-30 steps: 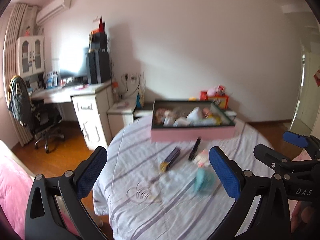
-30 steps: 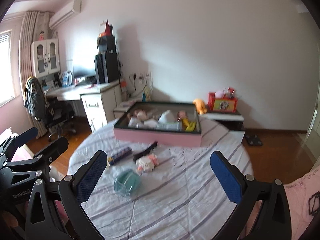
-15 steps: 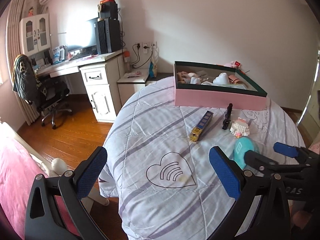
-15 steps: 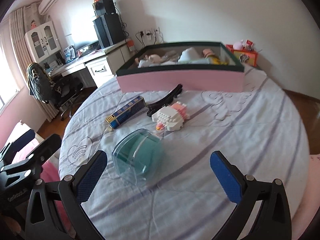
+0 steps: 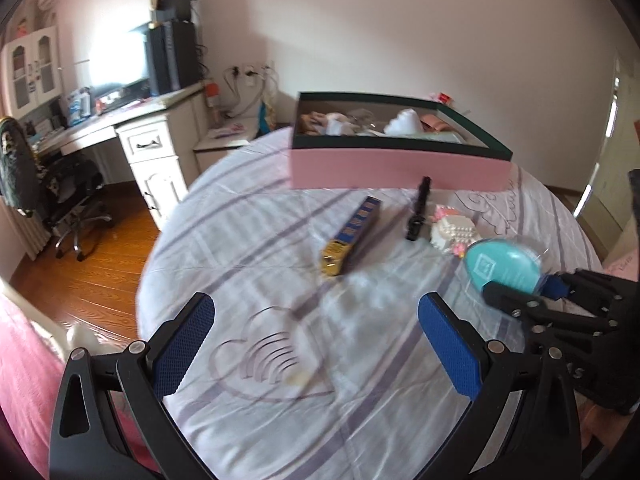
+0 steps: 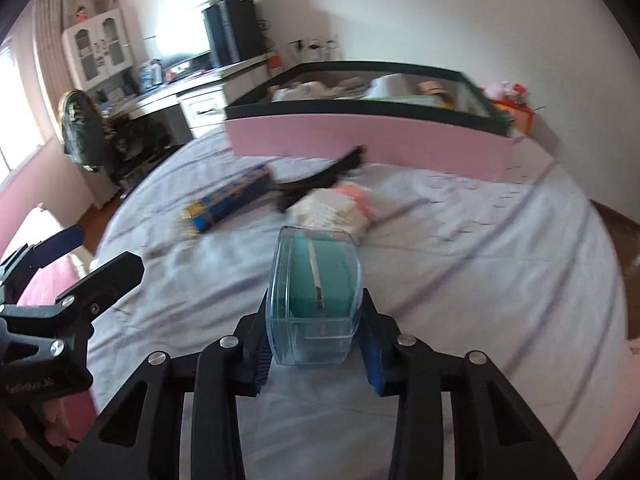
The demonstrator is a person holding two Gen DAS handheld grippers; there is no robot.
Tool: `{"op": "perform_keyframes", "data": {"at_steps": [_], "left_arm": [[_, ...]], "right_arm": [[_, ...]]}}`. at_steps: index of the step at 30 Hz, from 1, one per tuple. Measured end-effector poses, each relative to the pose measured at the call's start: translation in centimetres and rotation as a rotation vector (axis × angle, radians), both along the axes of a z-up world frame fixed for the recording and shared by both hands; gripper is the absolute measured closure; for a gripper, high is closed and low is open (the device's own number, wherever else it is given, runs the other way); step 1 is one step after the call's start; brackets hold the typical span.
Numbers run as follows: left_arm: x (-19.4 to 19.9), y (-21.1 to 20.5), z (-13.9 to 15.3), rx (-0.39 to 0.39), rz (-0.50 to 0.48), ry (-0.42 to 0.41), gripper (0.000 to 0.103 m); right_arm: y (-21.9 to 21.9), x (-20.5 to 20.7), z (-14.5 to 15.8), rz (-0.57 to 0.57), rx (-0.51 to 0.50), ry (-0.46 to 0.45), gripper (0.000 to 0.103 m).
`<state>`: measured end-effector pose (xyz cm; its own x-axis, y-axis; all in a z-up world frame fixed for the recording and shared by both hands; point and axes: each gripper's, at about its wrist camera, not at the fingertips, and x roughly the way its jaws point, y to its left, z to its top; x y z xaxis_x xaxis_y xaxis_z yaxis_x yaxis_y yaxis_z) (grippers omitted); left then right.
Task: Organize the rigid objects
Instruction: 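Grasp the blue-and-gold box with the left tool while the right tool grasps the teal container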
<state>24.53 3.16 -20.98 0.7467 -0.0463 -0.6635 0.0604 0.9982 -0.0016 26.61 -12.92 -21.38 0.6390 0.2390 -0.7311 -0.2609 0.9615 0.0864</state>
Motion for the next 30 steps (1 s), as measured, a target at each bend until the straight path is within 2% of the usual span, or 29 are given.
{"op": "perform_keyframes", "data": {"at_steps": [8, 13, 16, 18, 19, 21, 22, 24, 26, 30], "left_arm": [[5.2, -1.3, -1.4, 0.064, -0.003, 0.072, 0.0], [8.6, -1.8, -2.4, 0.105, -0.02, 0.139, 0.0], [9.7, -2.2, -2.8, 0.082, -0.053, 0.172, 0.005], [9.9, -2.7, -2.8, 0.063, -0.093, 0.172, 0.022], [9.9, -3.0, -2.8, 0.053, -0.124, 0.172, 0.027], [9.7, -3.2, -2.7, 0.038, -0.156, 0.165, 0.048], [9.6, -3.4, -2.6, 0.038, -0.168, 0.16, 0.053], [9.4, -3.5, -2.4, 0.036, -0.175, 0.149, 0.08], [9.2, -3.2, -2.2, 0.028, -0.159, 0.142, 0.088], [8.2, -3.1, -1.9, 0.012, -0.14, 0.133, 0.088]], "right_arm": [[-4.3, 1.1, 0.6, -0.086, -0.01, -0.029, 0.065], [-4.8, 2.7, 0.4, -0.078, -0.008, -0.017, 0.065], [-4.6, 3.5, 0.2, -0.067, -0.008, -0.005, 0.065], [-4.6, 3.8, 0.1, -0.059, 0.01, 0.014, 0.065], [-4.7, 4.1, -0.1, -0.058, 0.016, 0.03, 0.065], [-4.7, 4.5, -0.2, -0.057, 0.022, 0.037, 0.065], [-4.6, 4.6, -0.2, -0.055, 0.02, 0.038, 0.065], [-4.4, 4.9, -0.3, -0.053, 0.013, 0.042, 0.065], [-4.2, 5.0, -0.3, -0.052, 0.007, 0.044, 0.065], [-4.2, 5.0, -0.3, -0.051, 0.015, 0.044, 0.065]]}}
